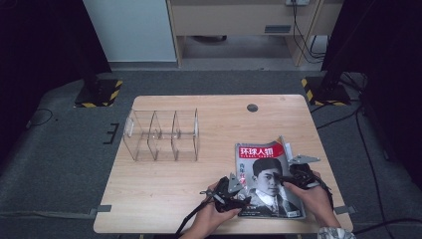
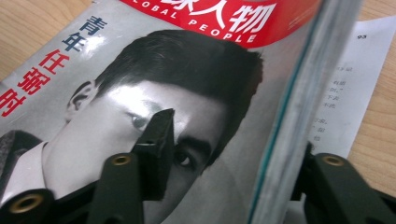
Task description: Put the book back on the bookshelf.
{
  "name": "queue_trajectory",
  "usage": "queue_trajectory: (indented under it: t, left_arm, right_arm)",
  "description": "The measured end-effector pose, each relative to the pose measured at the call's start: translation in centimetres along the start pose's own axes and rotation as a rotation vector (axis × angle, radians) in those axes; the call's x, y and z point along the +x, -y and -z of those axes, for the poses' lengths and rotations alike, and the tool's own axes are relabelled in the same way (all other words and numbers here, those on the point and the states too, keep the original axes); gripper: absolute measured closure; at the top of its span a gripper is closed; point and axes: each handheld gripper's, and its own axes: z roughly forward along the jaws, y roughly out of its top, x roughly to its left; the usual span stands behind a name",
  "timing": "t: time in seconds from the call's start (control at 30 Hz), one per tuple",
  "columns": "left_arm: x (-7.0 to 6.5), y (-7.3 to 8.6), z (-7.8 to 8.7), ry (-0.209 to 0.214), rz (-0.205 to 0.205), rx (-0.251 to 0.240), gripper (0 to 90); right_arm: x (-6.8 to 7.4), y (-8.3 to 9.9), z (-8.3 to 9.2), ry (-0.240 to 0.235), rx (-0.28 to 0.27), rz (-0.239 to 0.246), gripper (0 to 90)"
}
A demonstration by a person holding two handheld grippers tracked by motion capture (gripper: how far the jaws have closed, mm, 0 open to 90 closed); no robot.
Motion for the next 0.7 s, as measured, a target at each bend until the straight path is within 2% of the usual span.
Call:
queue_trajectory:
  t: [0.03,0.23,0.3,0.37,0.4,0.43,0.47,0.53,0.63,0.67,0.7]
  left_arm:
    - [0.0,0.0,0.0,0.0,0.0,0.0,32.2]
    - [0.0,0.0,0.0,0.002,-0.002,0.0,32.2]
    - [0.1,0.0,0.0,0.006,-0.003,0.0,32.1]
    - [0.1,0.0,0.0,0.006,-0.003,0.0,32.1]
    - [0.1,0.0,0.0,0.006,-0.003,0.0,32.1]
    - [0.1,0.0,0.0,0.006,-0.002,0.0,32.2]
    - [0.1,0.0,0.0,0.006,-0.002,0.0,32.1]
    - [0.2,0.0,0.0,0.006,0.002,0.001,31.6]
    - [0.2,-0.1,-0.1,0.011,0.01,0.001,30.3]
    - [0.3,-0.1,-0.1,0.012,0.011,0.004,28.3]
    - [0.4,-0.1,-0.1,0.041,0.011,0.014,18.1]
  right_arm:
    - [0.0,0.0,0.0,0.0,-0.002,0.0,54.8]
    - [0.3,-0.1,0.1,-0.026,-0.011,0.022,54.5]
    - [0.3,-0.2,0.2,-0.008,-0.012,0.031,65.4]
    - [0.2,-0.2,0.4,-0.01,-0.022,0.024,71.0]
    - [0.2,-0.2,0.4,-0.01,-0.022,0.024,71.0]
    - [0.1,-0.3,0.5,-0.016,-0.035,0.005,76.7]
    - [0.1,-0.3,0.5,-0.016,-0.035,0.005,76.7]
    - [0.2,-0.4,0.7,-0.023,-0.049,-0.01,82.2]
    - [0.2,-0.5,0.8,-0.029,-0.064,0.002,84.2]
    - [0.3,-0.6,0.9,-0.03,-0.072,-0.002,85.3]
    - [0.4,-0.7,1.0,-0.035,-0.09,0.009,87.3]
